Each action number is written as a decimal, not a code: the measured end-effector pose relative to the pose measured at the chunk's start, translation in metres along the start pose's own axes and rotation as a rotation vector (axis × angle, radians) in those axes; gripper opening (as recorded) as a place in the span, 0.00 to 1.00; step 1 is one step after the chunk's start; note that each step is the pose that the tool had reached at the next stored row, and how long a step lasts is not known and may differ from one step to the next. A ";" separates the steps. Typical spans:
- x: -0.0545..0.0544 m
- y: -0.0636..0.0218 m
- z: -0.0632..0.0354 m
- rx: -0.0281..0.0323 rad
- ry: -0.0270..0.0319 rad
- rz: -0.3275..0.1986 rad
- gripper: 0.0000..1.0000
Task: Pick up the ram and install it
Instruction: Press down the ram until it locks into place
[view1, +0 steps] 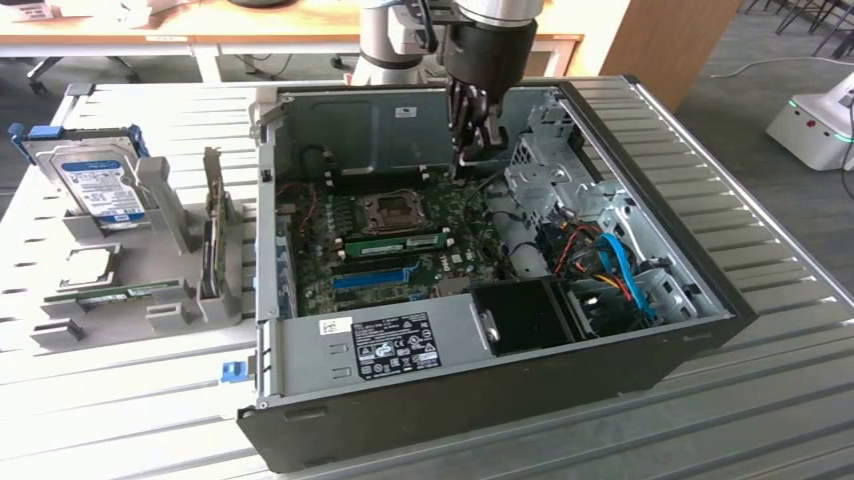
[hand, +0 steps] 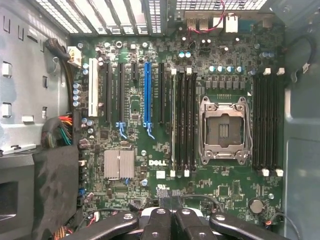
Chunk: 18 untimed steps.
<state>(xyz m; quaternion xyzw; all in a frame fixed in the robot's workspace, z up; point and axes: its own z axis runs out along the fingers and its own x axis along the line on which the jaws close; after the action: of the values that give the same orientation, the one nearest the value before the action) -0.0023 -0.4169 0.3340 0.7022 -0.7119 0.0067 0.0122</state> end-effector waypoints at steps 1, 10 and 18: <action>0.000 0.0000 0.0010 -0.0030 0.0002 0.000 0.10; 0.000 0.0002 0.0098 -0.0332 0.0006 -0.001 0.10; -0.001 0.0002 0.0177 -0.0470 0.0009 -0.001 0.10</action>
<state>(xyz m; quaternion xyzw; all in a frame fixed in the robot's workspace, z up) -0.0027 -0.4168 0.3163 0.7022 -0.7114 -0.0097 0.0290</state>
